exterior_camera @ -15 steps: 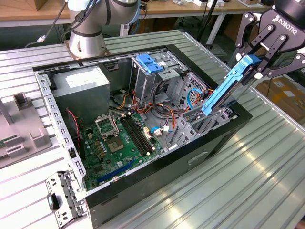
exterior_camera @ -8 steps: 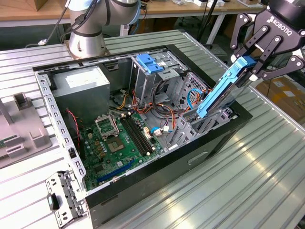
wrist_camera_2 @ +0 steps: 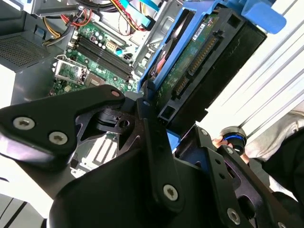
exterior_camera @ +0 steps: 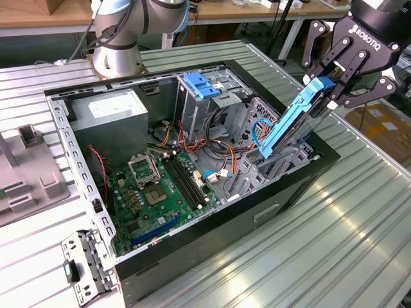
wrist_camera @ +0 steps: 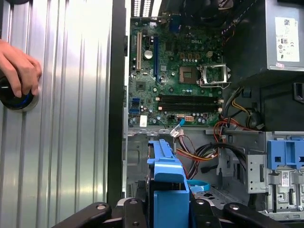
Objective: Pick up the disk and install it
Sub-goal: 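Insert the disk into the insertion slot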
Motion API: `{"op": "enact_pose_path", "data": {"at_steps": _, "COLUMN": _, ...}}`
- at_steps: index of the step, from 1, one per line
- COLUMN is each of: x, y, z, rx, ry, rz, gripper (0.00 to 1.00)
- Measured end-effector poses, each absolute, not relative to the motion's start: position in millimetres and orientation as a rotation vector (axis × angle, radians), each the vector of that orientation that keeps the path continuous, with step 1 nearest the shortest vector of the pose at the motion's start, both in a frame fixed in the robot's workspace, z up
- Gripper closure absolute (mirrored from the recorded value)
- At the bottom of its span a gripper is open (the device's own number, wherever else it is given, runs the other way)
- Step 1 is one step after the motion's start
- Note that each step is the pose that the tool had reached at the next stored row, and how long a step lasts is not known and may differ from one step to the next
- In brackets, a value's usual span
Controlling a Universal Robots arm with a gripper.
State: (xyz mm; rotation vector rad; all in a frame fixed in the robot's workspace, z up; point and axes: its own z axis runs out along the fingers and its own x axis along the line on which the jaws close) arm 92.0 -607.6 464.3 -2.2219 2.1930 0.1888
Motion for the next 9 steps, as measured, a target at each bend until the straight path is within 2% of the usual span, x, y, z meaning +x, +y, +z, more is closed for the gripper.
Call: {"op": "enact_pose_path", "data": {"at_steps": 9, "x": 90.1, "y": -599.8, "z": 453.3, "rx": -2.179, "ry": 2.232, "rz": 0.188, "gripper": 0.63}}
